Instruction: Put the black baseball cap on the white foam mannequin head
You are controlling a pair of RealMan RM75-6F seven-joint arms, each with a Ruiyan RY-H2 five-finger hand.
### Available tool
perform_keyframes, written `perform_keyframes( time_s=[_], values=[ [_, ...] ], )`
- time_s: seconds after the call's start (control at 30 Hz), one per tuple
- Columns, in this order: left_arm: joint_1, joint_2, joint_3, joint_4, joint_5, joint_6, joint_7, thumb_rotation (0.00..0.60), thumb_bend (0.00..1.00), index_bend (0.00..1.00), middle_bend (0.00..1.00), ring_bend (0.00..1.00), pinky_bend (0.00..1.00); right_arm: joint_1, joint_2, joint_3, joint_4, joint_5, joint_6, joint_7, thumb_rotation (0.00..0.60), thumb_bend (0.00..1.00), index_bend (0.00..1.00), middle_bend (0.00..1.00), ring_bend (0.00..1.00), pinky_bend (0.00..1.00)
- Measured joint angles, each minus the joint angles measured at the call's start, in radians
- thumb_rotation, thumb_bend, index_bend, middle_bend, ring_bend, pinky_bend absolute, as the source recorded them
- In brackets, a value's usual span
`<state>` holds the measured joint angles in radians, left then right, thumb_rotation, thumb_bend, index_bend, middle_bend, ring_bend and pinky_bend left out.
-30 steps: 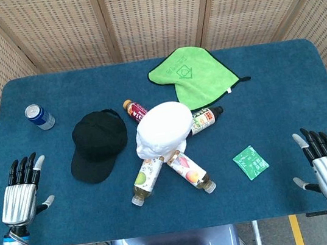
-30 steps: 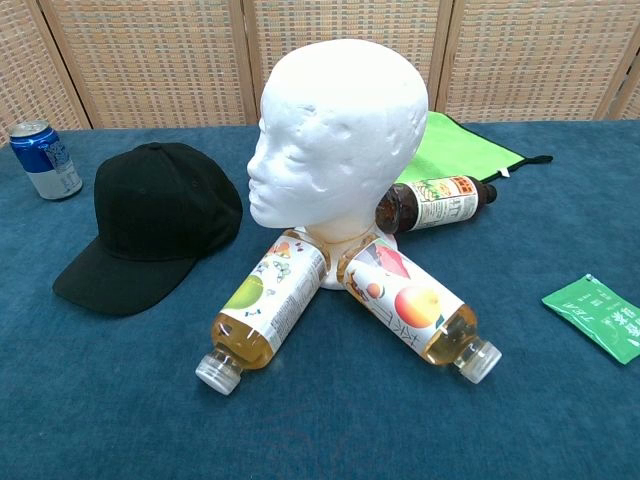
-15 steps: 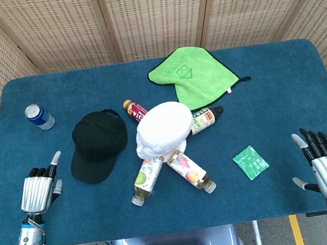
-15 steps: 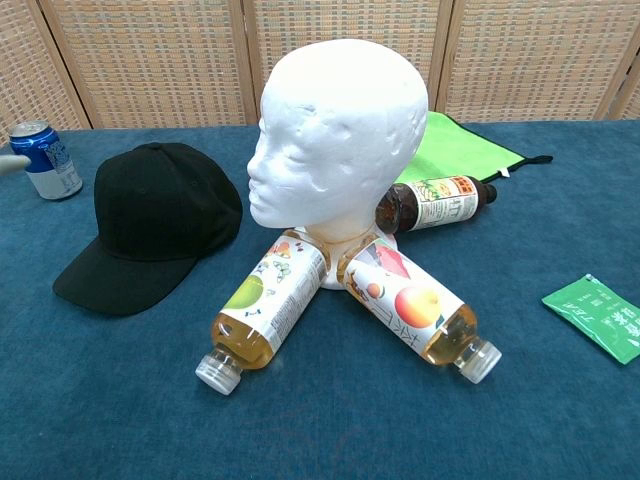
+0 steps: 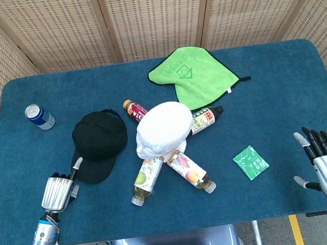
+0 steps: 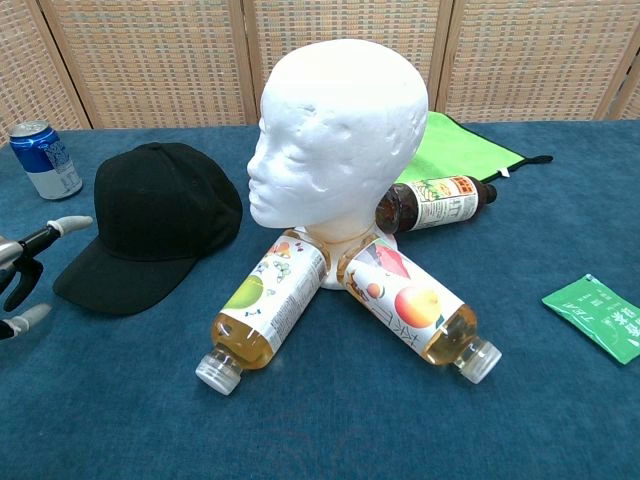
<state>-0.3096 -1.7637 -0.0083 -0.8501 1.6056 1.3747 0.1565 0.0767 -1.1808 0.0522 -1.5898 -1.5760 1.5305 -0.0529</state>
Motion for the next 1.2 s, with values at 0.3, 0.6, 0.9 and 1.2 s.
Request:
perform_keyframes(
  time_s=[0.3,0.6,0.9,1.2],
  values=[
    [-0.021,-0.042,0.001,0.080,0.004,-0.007,0.006,0.600,0.36,0.00,0.77,0.73,0.63,-0.002,-0.001,0.000,-0.001,-0.002,0.006,0.001,0.600,0.08,0.06,0.00,0.00,0.00],
    [-0.042,-0.126,0.008,0.224,0.019,0.007,-0.014,0.600,0.36,0.00,0.77,0.73,0.63,0.000,-0.002,0.001,0.004,0.001,0.002,0.007,0.600,0.08,0.06,0.00,0.00,0.00],
    [-0.064,-0.234,0.025,0.440,0.044,0.036,-0.085,0.600,0.36,0.00,0.79,0.75,0.65,0.001,-0.008,0.000,0.011,-0.004,0.003,0.010,0.600,0.08,0.06,0.00,0.00,0.00],
    [-0.088,-0.346,0.016,0.624,0.028,0.045,-0.143,0.600,0.37,0.20,0.82,0.77,0.66,0.004,-0.016,-0.003,0.017,-0.009,0.000,0.005,0.600,0.08,0.07,0.00,0.00,0.00]
  ],
)
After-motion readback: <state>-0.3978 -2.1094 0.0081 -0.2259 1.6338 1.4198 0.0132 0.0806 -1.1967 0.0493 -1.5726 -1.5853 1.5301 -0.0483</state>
